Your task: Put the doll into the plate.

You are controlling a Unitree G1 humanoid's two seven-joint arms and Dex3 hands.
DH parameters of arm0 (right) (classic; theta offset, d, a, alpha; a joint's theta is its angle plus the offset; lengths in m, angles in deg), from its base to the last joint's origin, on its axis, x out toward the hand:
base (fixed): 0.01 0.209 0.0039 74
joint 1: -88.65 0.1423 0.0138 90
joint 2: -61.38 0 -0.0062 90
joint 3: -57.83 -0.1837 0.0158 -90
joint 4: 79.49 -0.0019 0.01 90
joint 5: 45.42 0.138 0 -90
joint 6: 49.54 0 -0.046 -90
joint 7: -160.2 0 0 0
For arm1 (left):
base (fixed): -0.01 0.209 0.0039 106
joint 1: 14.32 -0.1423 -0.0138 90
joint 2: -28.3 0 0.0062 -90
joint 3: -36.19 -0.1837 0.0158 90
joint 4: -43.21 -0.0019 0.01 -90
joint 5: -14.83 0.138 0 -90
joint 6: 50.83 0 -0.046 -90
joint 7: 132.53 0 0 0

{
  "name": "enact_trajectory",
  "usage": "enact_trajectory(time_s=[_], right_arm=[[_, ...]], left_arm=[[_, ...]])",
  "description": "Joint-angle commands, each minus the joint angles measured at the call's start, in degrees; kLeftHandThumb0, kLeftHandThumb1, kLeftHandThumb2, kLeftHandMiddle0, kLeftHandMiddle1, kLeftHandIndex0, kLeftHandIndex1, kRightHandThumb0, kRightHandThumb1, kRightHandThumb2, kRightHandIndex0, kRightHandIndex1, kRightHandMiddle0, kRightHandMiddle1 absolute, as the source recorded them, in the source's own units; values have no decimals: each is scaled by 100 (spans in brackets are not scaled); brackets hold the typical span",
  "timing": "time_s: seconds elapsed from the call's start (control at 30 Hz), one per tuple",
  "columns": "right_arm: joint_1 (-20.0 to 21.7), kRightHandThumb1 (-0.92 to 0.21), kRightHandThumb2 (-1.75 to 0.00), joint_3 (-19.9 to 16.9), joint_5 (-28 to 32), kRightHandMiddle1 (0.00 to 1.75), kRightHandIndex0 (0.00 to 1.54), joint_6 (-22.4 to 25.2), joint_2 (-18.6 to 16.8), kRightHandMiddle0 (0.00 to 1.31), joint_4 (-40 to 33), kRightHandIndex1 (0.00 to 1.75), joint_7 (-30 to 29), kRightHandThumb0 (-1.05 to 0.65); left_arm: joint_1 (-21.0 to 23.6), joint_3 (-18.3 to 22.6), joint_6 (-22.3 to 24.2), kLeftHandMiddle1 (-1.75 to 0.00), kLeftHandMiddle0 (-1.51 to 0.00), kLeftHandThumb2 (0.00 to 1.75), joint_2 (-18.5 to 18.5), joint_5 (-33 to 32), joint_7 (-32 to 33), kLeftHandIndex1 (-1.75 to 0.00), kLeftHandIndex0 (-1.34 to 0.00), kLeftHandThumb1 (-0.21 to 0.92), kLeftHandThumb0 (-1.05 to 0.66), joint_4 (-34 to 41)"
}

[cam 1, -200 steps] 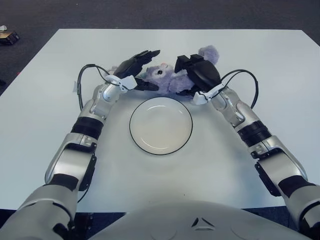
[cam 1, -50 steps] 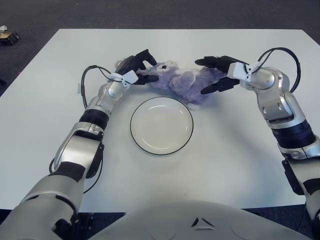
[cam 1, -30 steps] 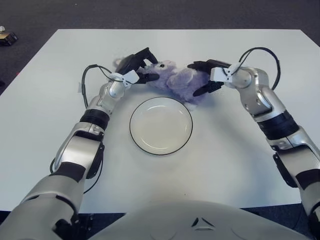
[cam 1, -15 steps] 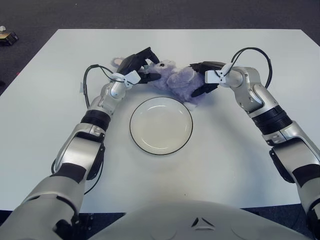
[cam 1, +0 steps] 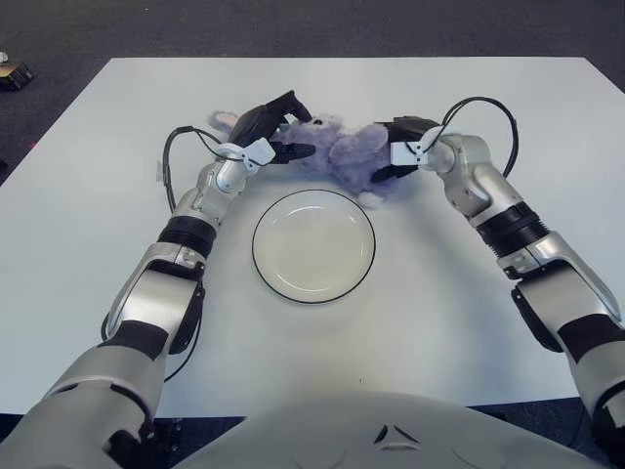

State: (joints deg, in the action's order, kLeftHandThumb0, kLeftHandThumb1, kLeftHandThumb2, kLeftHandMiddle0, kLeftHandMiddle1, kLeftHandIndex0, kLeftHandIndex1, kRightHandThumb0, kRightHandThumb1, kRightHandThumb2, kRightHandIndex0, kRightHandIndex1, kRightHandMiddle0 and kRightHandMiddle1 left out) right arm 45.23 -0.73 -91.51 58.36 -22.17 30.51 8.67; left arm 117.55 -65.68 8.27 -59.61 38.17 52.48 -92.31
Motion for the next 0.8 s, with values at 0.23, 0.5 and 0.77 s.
enact_trajectory(time_s=[0.23, 0.5, 0.77], right_arm=[[-209, -92, -32, 255, -679, 15, 40, 92, 87, 62, -23, 4, -316, -66], [-370, -92, -23, 389, -1200, 123, 41, 83, 101, 56, 38, 108, -1057, -26], [-402, -92, -22, 365, -1223, 115, 36, 66, 84, 61, 58, 153, -1172, -2]], left_arm=[[-123, -13, 55, -138, -49, 19, 1, 31, 23, -138, -54, 92, -37, 63], [-144, 3, 71, -137, -49, 20, -14, 9, 19, -138, -54, 92, -37, 121], [-151, 2, 85, -136, -49, 20, -16, 8, 18, -138, -54, 92, -37, 138]])
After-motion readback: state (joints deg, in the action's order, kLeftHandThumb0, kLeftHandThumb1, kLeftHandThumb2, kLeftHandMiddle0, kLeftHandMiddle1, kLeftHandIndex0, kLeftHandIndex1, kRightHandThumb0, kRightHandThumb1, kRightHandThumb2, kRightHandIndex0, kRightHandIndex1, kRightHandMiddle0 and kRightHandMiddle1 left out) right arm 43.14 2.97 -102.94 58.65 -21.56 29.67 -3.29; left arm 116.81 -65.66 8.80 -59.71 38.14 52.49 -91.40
